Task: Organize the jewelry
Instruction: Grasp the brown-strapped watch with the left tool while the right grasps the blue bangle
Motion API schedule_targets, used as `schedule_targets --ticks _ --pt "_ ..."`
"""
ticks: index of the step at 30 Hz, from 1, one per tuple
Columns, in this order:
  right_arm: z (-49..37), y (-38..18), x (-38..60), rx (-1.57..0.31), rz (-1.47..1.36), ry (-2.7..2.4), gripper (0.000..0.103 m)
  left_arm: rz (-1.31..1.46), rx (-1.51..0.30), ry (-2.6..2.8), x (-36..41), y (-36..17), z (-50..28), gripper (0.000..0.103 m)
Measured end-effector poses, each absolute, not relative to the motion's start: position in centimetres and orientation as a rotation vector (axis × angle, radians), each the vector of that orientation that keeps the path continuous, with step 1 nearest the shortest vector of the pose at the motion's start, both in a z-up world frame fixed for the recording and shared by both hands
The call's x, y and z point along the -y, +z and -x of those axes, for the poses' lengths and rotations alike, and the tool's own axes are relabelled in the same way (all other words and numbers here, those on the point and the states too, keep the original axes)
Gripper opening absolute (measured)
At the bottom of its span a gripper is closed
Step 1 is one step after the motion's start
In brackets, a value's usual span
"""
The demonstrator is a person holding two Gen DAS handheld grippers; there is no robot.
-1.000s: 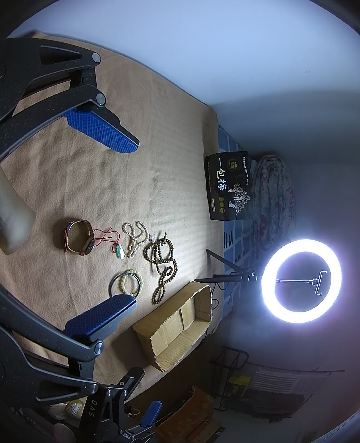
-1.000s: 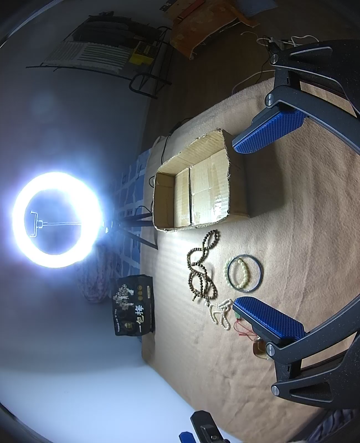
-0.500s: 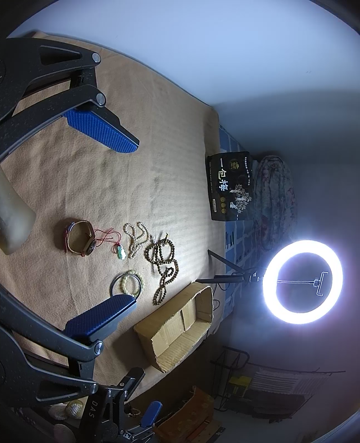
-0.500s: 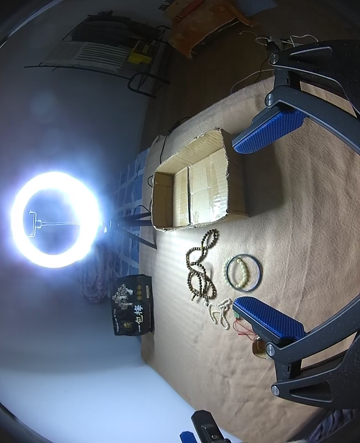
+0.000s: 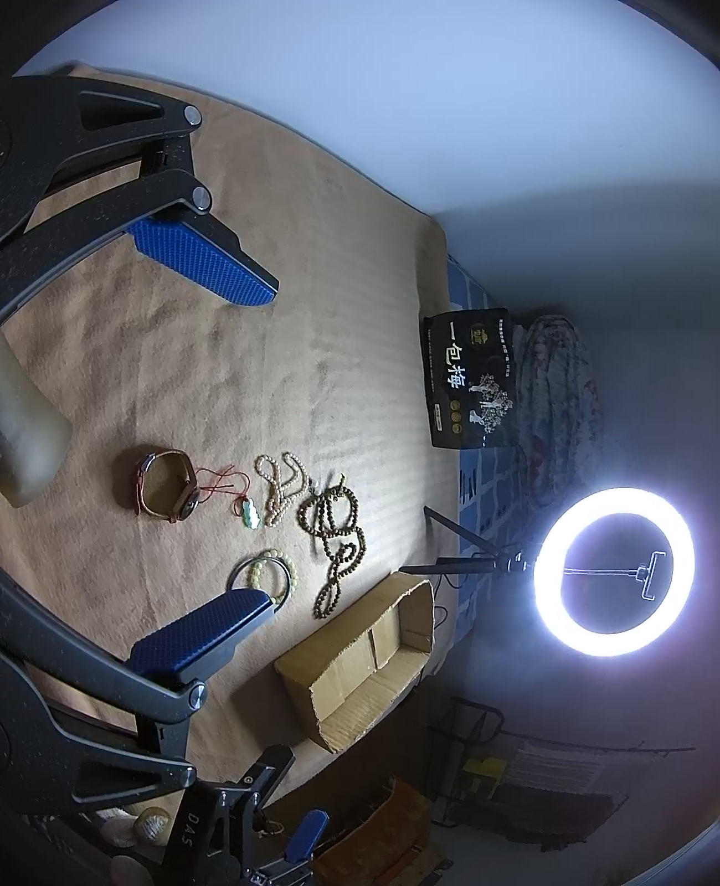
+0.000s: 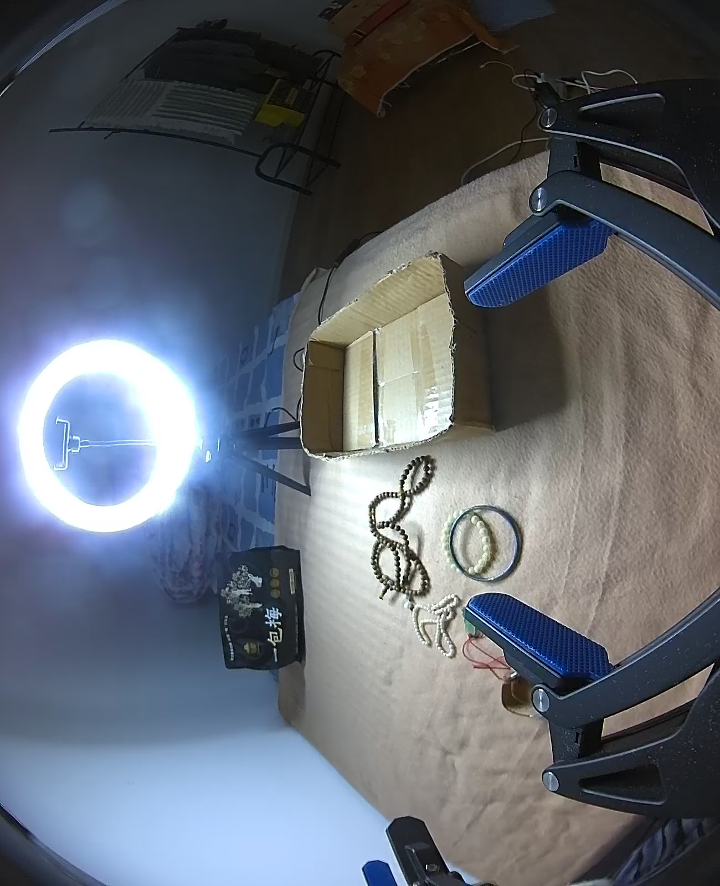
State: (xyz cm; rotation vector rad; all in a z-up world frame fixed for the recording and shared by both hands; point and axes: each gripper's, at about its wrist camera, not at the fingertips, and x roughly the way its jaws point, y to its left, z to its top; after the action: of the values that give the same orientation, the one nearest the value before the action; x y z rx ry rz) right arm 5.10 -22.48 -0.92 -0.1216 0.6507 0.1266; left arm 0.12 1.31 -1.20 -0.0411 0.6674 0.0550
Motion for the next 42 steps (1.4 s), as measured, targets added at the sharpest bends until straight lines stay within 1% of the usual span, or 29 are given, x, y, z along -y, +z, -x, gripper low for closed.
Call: schedule_targets --ticks 11,24,29,31,33,35,37,39,42 --pt "-5.9 -2.0 21.8 -0.72 0.135 0.196 0.103 0.045 -0.719 0.088 -3.0 -2.6 -0.9 0.103" --pt "-8.3 -5.5 20.3 -0.852 0.158 0.277 0.103 0.173 -0.899 0.063 -6.3 -6.6 -2.6 0.103" --pt "-9.4 -7.1 18.5 -0.882 0.212 0.336 0.103 0.178 -1.012 -0.018 -4.9 -9.1 -4.1 0.092" --pt "-9.9 -7.7 18.0 -0.893 0.222 0.361 0.103 0.194 -1.066 -0.034 -4.5 -10.4 -4.6 0.077" --pt "-10.4 -8.3 17.4 -0.902 0.232 0.385 0.103 0.217 -1.122 -0.051 -4.4 -11.7 -5.2 0.071" --pt "-10.8 -8.9 17.0 -0.915 0.24 0.399 0.103 0.247 -1.164 -0.061 -4.4 -12.7 -5.7 0.069" --pt "-11.1 -9.5 16.6 -0.925 0.243 0.406 0.103 0.256 -1.183 -0.06 -4.4 -13.4 -6.0 0.06" --pt "-11.5 -10.0 16.4 -0.936 0.242 0.412 0.103 0.254 -1.199 -0.063 -4.3 -13.9 -6.2 0.06" --pt "-12.4 -10.8 16.0 -0.956 0.237 0.418 0.103 0.258 -1.227 -0.072 -4.3 -14.7 -6.6 0.055"
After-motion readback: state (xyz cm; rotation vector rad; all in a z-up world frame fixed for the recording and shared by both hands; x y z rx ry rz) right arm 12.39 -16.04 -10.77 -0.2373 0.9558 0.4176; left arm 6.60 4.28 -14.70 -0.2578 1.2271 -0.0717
